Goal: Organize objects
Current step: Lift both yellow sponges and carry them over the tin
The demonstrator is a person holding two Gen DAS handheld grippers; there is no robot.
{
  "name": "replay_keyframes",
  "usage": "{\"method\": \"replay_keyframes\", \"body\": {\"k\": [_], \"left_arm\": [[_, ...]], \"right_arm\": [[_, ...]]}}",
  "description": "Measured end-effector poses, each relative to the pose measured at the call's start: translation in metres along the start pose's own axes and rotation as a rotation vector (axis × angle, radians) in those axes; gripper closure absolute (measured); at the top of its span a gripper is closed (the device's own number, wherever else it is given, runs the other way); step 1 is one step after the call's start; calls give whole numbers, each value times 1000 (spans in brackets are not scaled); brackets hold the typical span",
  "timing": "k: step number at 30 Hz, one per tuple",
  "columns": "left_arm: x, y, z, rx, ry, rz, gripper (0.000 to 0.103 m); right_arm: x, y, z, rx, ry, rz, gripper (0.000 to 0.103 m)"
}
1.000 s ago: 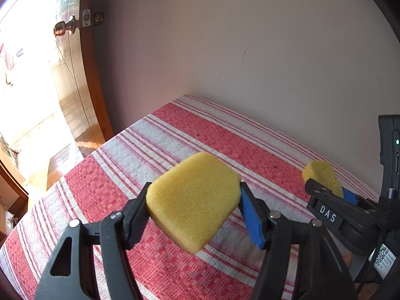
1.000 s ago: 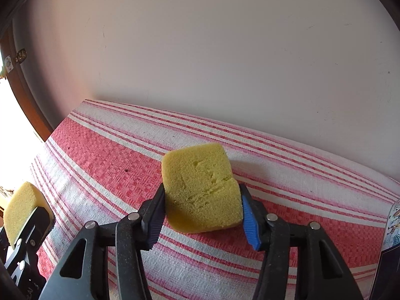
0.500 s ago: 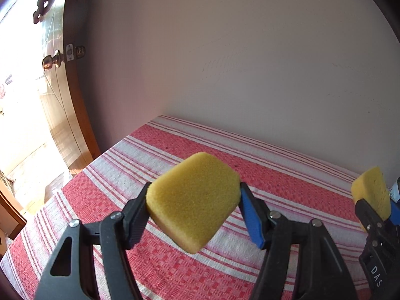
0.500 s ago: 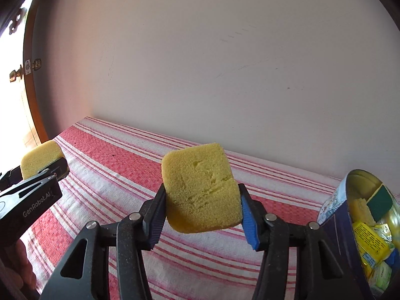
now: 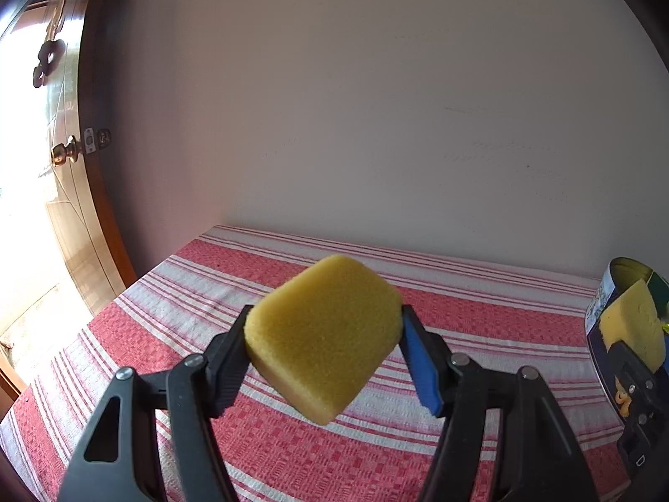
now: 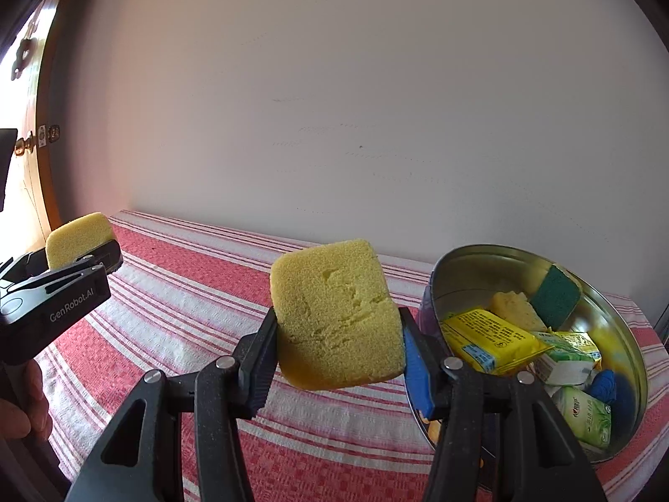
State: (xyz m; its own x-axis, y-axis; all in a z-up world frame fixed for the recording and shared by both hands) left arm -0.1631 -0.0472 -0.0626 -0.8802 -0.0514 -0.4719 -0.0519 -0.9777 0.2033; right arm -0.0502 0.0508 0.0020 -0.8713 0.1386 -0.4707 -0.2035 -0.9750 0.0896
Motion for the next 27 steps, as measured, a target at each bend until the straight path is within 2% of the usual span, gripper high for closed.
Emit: {"method": "replay_keyframes", "body": {"k": [6,27], "left_arm": [[-20,-26,-2,-2,-20,-38,37],[-66,-104,5,38,-76,-106,37]], "right_arm": [[-11,-21,-7,27,-6,-9,48],[-44,-86,8,58,-68,-32,48]]}}
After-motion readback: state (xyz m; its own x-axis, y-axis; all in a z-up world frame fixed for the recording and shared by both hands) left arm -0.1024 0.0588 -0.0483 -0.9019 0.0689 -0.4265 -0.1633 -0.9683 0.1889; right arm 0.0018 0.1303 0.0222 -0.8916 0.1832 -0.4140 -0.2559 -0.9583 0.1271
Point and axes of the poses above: each gripper's, at about its wrist camera, not at the fingertips, and x roughly the way its jaws point, y to its left, z to its top, the point moved 10 cm from there along x, roughly the way its jaws point, and after that the axes turned 13 degrees about x, right-handed, at the moved point
